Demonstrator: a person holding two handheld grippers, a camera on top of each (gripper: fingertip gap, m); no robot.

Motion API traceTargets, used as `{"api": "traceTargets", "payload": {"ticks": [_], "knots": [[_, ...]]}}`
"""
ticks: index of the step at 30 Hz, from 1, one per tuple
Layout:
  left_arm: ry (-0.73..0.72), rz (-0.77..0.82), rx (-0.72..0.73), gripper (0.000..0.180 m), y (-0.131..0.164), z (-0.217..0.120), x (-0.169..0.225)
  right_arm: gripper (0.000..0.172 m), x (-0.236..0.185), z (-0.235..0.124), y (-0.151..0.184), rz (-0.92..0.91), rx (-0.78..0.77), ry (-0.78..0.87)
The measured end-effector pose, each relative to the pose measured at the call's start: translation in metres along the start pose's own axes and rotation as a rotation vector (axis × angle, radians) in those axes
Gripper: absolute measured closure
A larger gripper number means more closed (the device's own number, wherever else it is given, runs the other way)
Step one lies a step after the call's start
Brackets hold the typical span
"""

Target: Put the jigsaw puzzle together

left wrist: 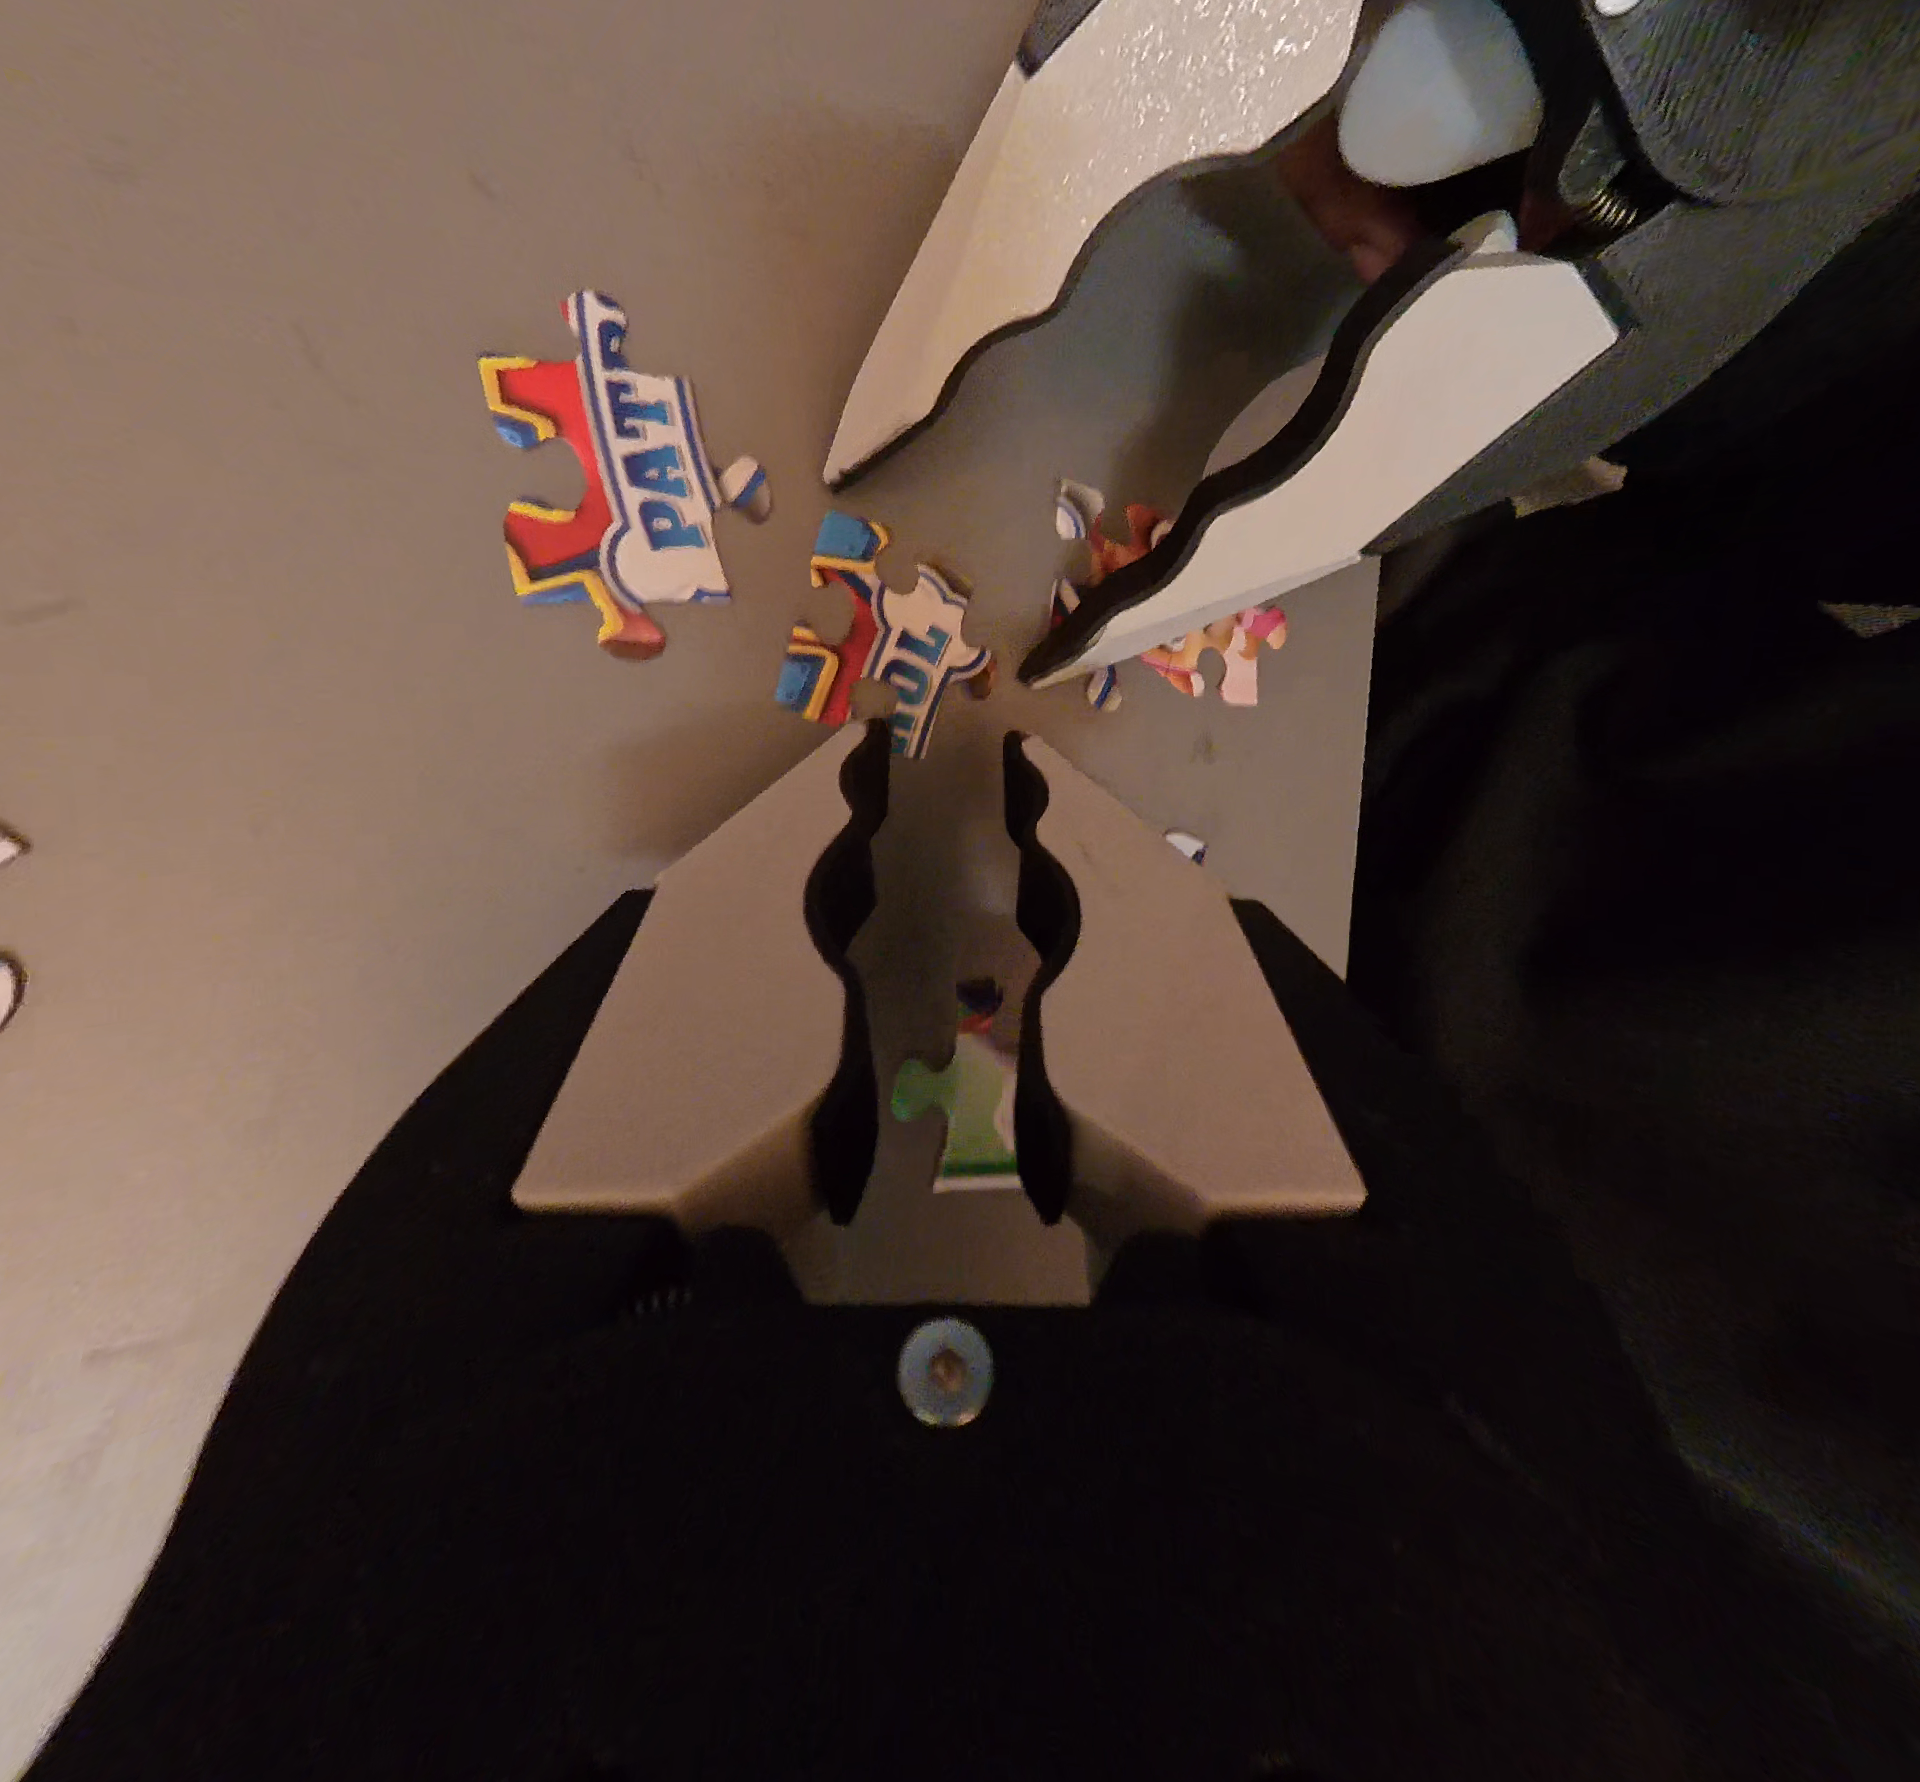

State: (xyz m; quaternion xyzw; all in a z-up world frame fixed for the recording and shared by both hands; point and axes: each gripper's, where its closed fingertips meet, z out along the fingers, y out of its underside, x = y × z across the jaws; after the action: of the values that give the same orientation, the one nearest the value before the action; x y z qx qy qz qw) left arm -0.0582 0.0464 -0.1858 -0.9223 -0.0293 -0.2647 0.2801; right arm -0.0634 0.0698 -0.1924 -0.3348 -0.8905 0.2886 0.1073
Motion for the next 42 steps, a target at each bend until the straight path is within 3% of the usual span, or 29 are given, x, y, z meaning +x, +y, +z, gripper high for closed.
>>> {"api": "traceTargets", "payload": {"ticks": [9, 15, 20, 22, 27, 33, 36, 42], "knots": [[-0.042, 0.057, 0.037, 0.149, -0.028, 0.026, 0.012, 0.135, 0.014, -0.015, 0.021, 0.055, -0.025, 0.039], [-0.086, 0.051, 0.137, 0.145, -0.046, 0.014, 0.005, 0.135, 0.024, -0.020, 0.026, 0.071, -0.029, 0.087], [-0.372, 0.003, 0.215, 0.141, -0.055, -0.012, -0.044, 0.120, 0.022, -0.016, 0.015, -0.005, 0.006, 0.099], [-0.402, 0.002, 0.214, 0.129, -0.055, -0.010, -0.048, 0.116, 0.020, -0.012, 0.011, -0.009, 0.016, 0.072], [-0.518, 0.081, 0.097, 0.120, -0.043, 0.002, -0.059, 0.113, 0.022, -0.007, 0.010, 0.012, 0.020, 0.016], [-0.504, 0.127, 0.085, 0.141, -0.041, 0.003, -0.055, 0.132, 0.027, -0.010, 0.013, 0.024, 0.012, 0.023], [-0.479, 0.138, 0.068, 0.142, -0.036, 0.001, -0.053, 0.134, 0.031, -0.011, 0.014, 0.041, 0.017, 0.038], [-0.442, 0.148, 0.043, 0.162, -0.027, -0.005, -0.050, 0.136, 0.038, -0.012, 0.014, 0.053, 0.020, 0.084]]}}
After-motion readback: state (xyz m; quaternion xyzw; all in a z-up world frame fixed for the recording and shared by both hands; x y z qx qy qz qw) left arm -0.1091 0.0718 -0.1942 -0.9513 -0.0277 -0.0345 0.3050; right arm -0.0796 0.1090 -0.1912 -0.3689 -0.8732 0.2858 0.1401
